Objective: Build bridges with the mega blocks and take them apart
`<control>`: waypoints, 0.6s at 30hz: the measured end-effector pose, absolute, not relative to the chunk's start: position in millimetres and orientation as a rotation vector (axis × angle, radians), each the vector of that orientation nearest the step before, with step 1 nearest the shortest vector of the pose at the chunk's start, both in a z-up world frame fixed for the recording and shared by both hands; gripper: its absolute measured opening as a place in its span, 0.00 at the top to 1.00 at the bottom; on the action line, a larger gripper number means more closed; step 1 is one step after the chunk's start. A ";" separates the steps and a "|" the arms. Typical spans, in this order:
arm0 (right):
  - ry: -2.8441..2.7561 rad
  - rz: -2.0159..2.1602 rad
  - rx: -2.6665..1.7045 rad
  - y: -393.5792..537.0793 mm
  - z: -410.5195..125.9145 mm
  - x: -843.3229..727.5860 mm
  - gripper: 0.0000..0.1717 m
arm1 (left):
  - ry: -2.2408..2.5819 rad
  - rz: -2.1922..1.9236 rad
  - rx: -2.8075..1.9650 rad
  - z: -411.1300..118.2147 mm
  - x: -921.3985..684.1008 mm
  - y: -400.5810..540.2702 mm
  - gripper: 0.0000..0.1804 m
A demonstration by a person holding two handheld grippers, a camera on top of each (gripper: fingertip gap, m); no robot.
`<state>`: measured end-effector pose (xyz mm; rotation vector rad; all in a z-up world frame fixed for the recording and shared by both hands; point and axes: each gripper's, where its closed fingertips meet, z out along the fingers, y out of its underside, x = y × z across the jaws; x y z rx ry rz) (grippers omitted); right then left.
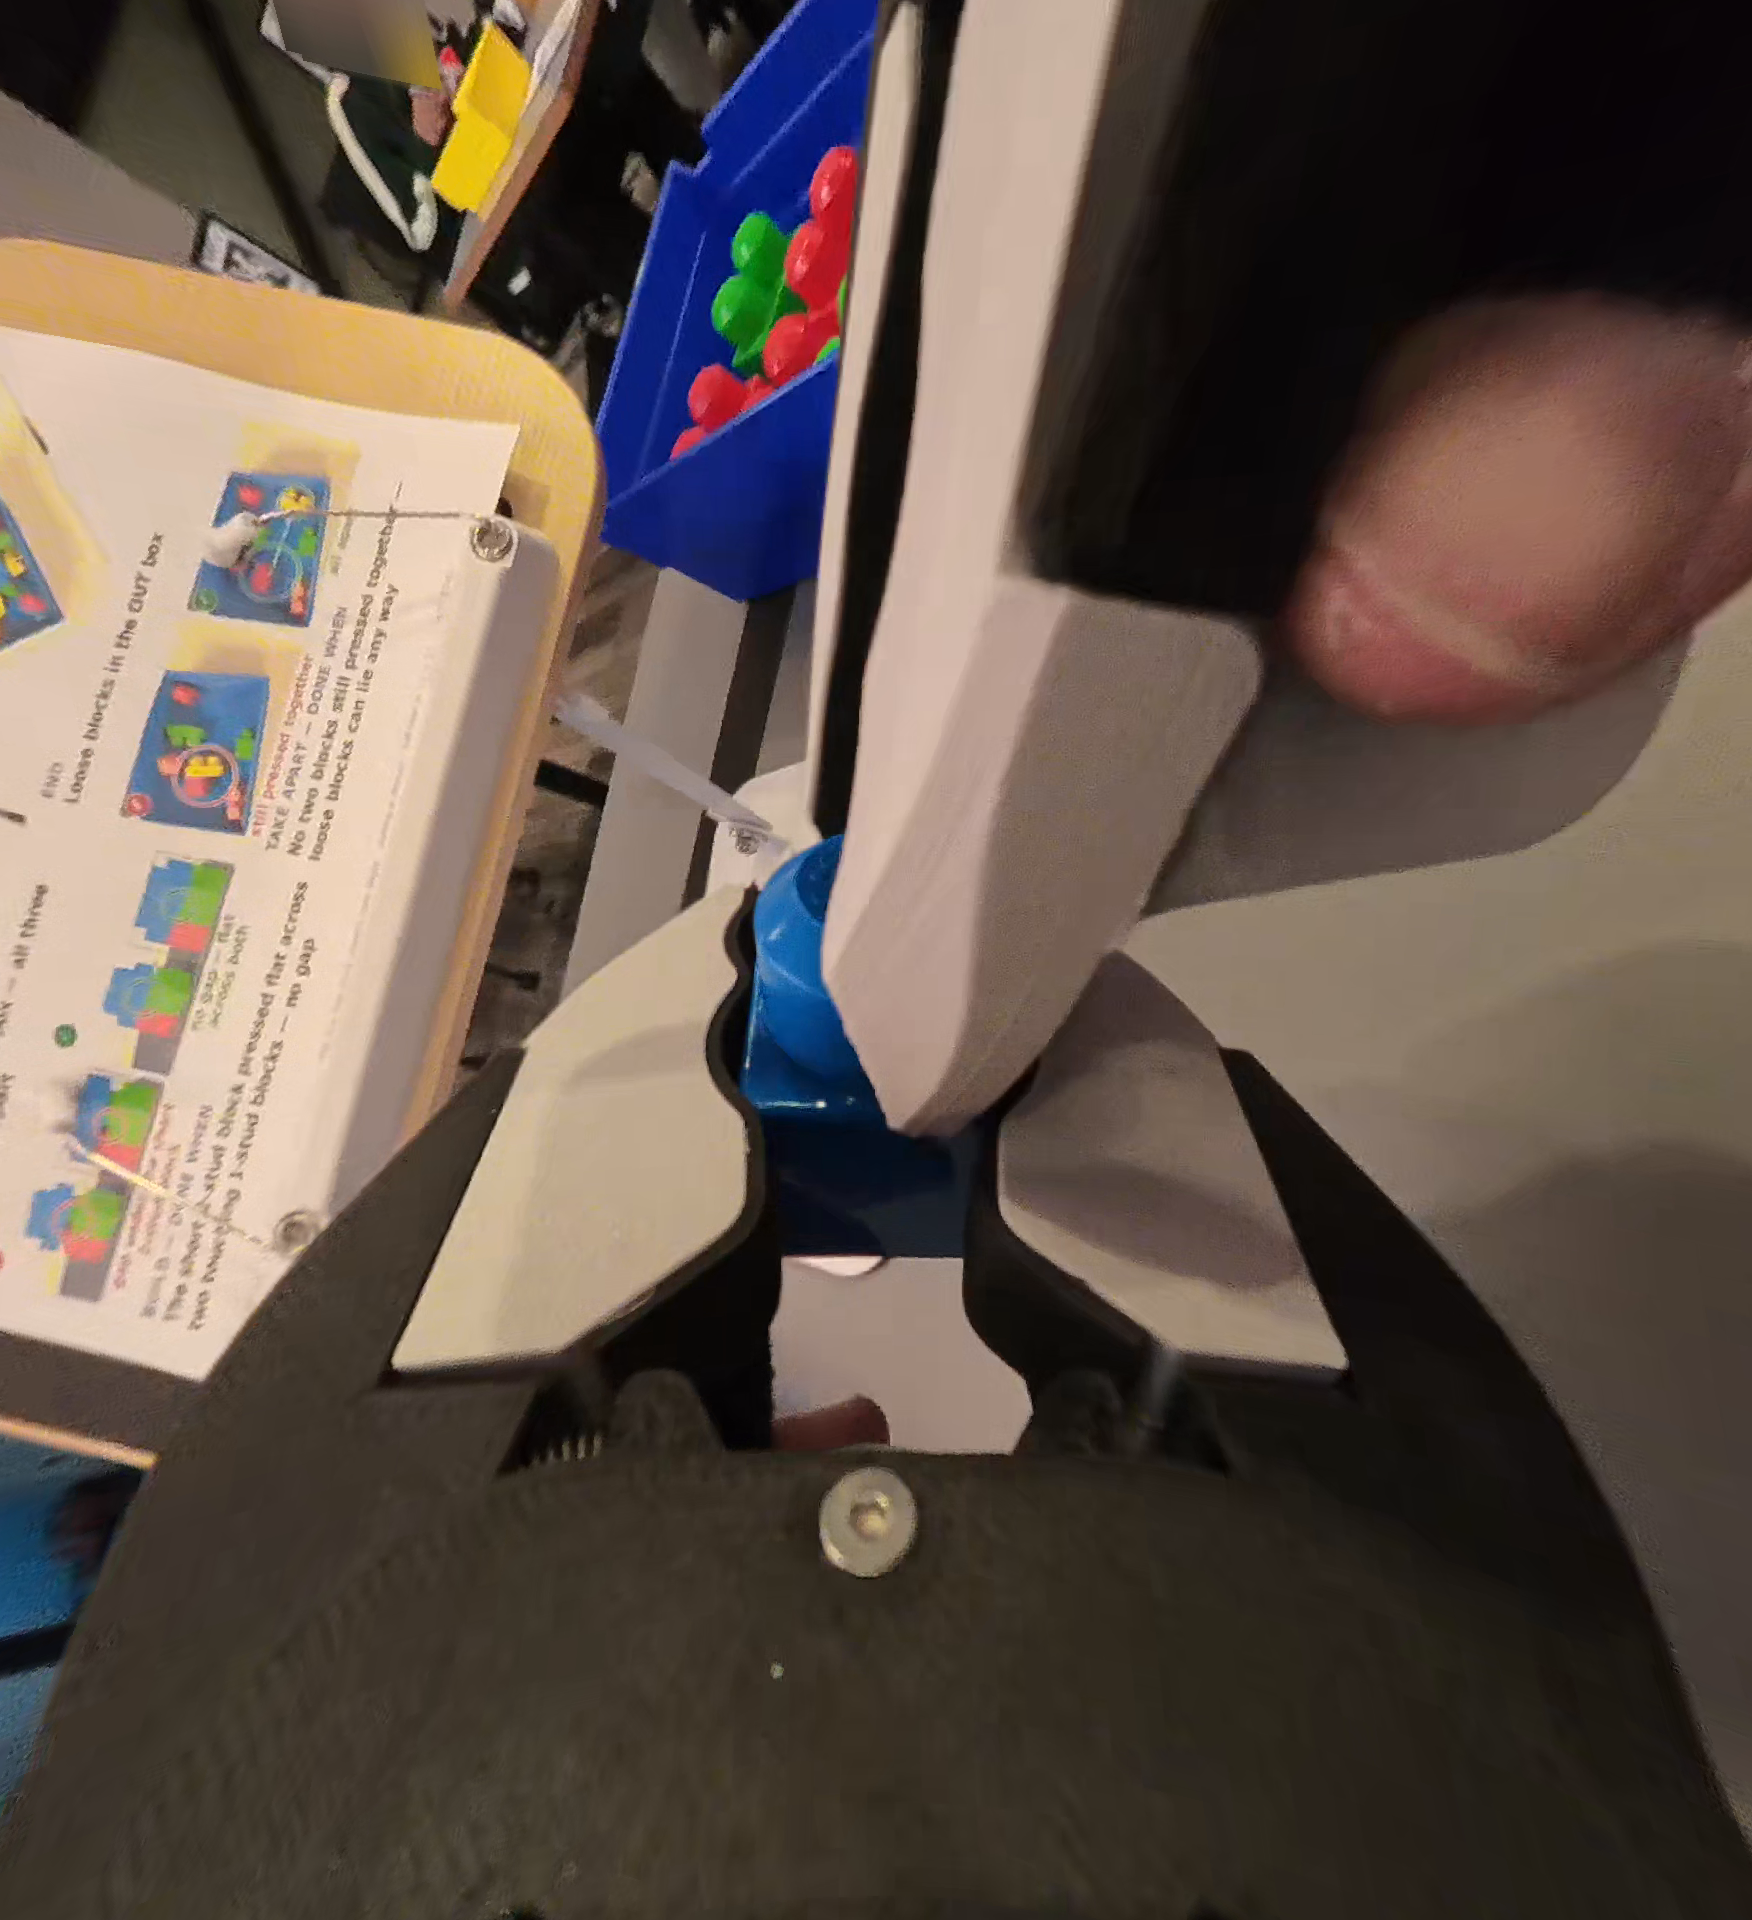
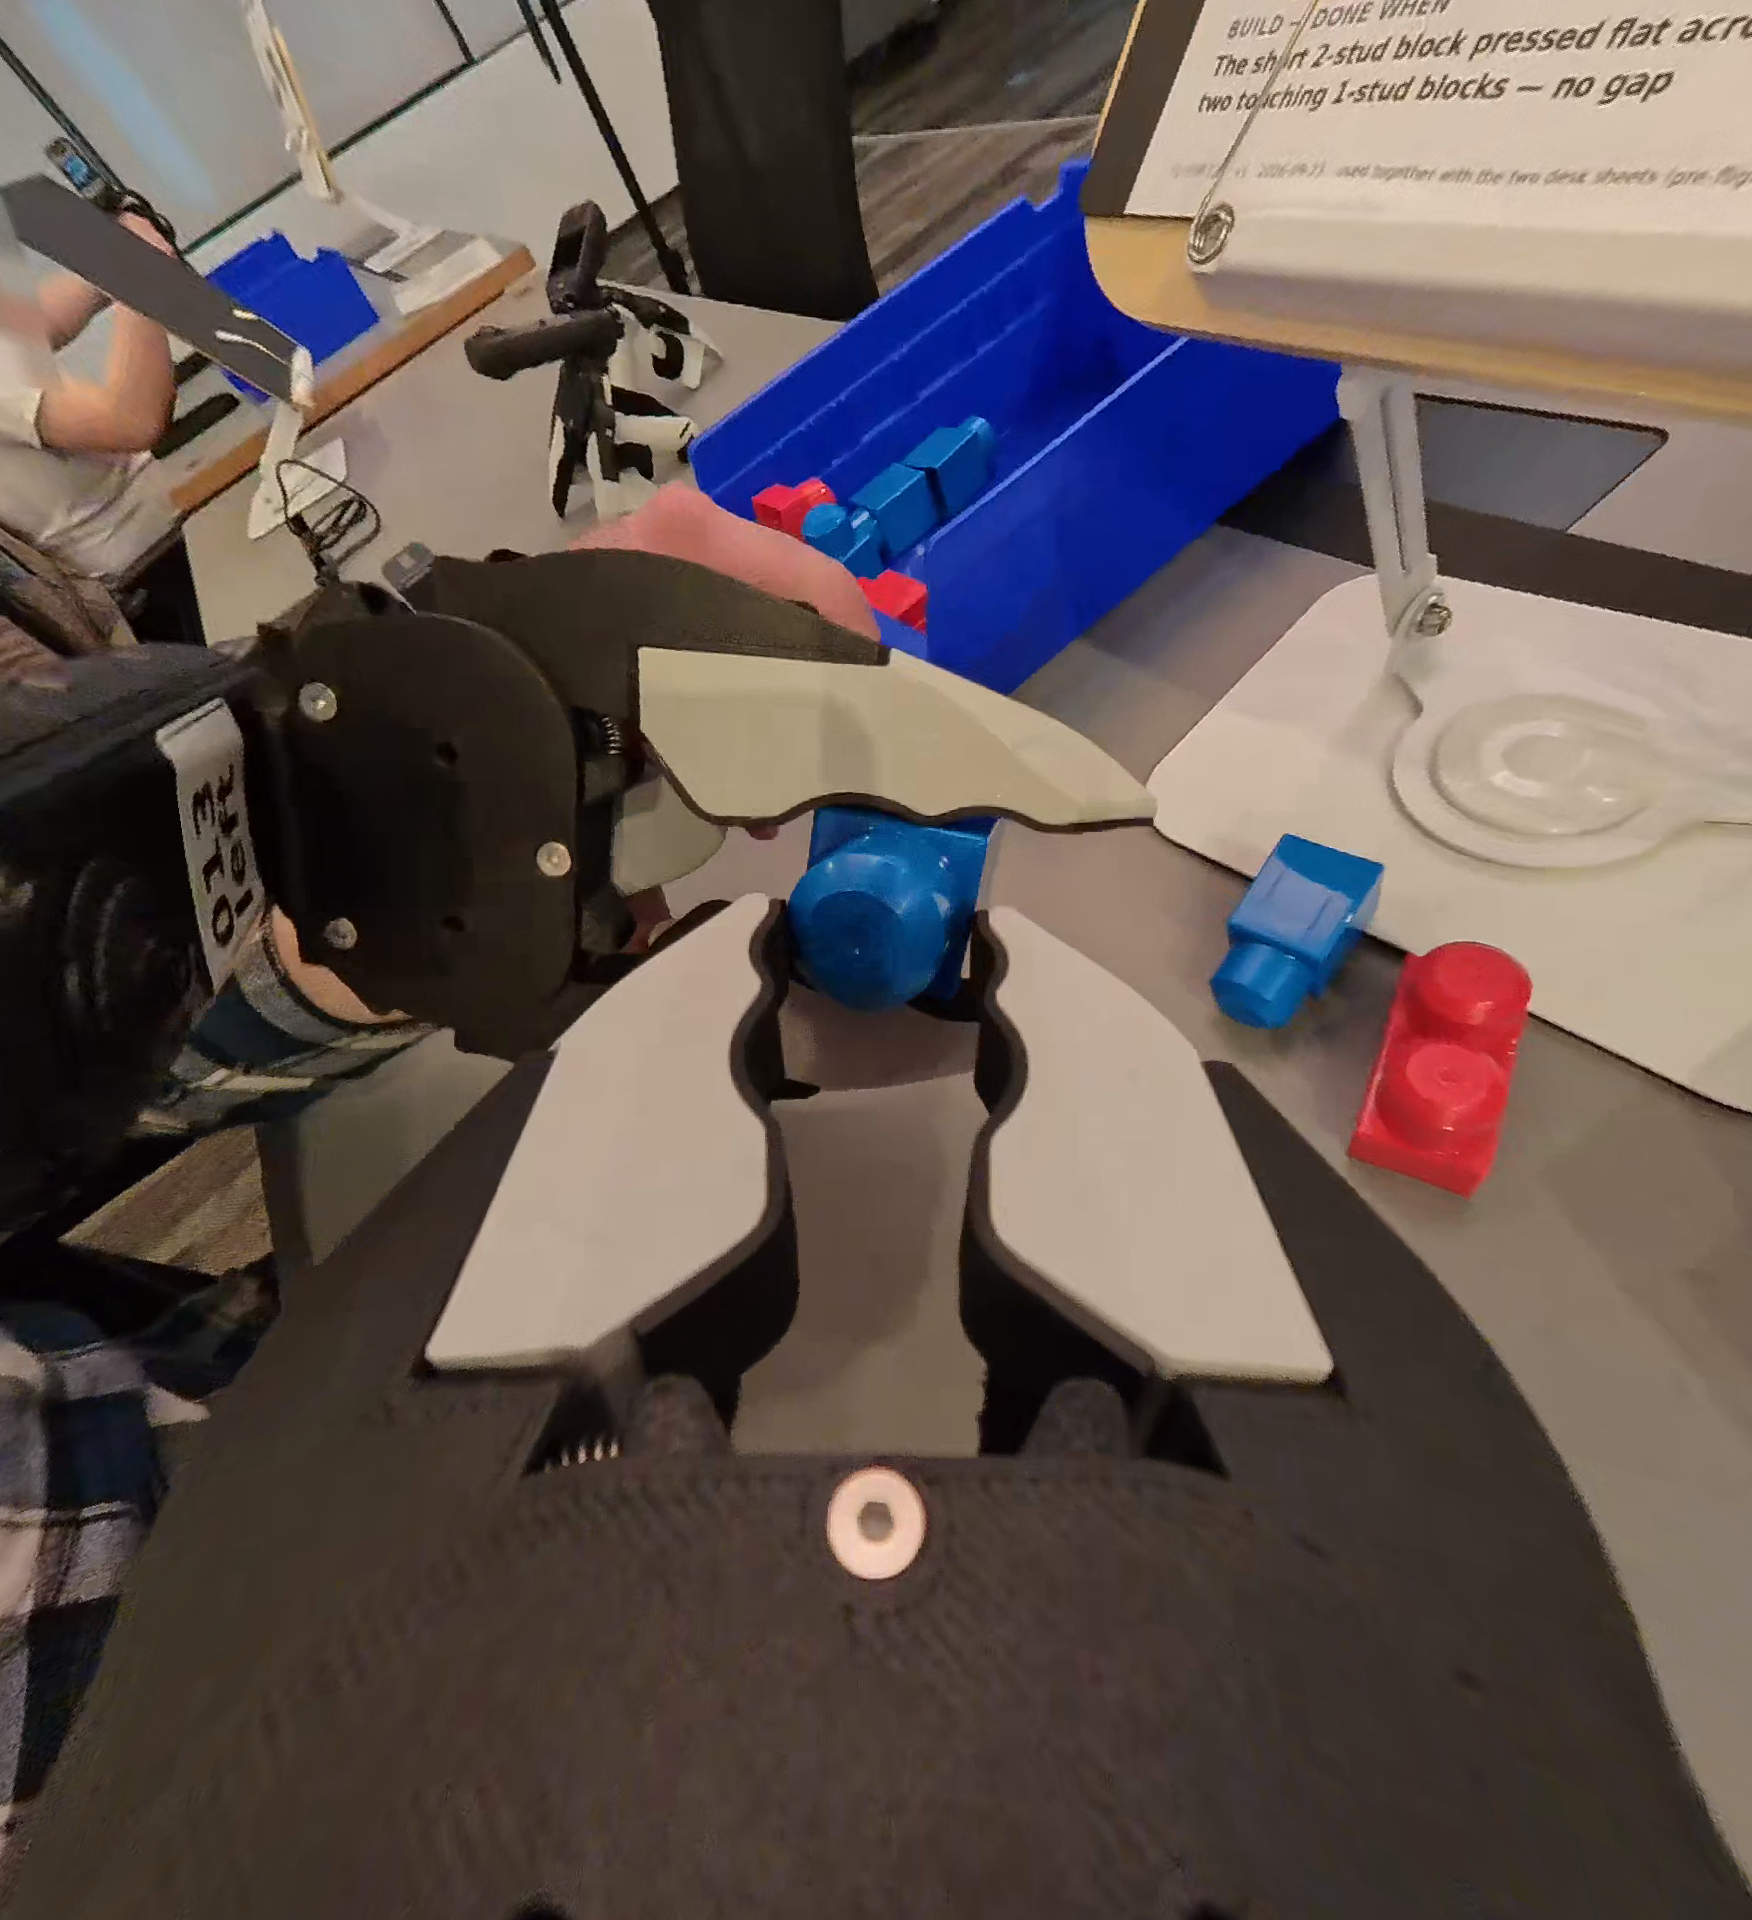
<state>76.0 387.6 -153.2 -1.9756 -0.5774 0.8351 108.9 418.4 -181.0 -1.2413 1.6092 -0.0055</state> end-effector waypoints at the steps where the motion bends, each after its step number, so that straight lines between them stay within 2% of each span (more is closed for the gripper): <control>1: -0.575 0.829 -1.970 387.9 -152.9 76.2 0.81 | 1.604 0.037 -1.231 -180.2 108.4 420.5 0.78; 6: -0.594 0.864 -1.938 384.5 -147.5 81.3 0.81 | 1.617 0.085 -1.119 -170.9 112.0 417.4 0.77; 9: -0.620 0.952 -1.913 379.4 -136.7 86.0 0.81 | 1.595 0.013 -1.078 -159.0 111.4 413.9 0.70; 14: -0.692 0.985 -1.921 371.1 -130.9 87.9 0.81 | 1.627 -0.044 -1.098 -164.8 108.7 411.9 0.72; 16: -0.714 0.969 -1.938 368.3 -132.7 86.6 0.81 | 1.626 -0.079 -1.071 -165.0 109.4 407.4 0.77; 18: -0.722 0.950 -1.945 366.5 -133.9 86.0 0.81 | 1.620 -0.101 -1.064 -165.2 109.3 404.5 0.78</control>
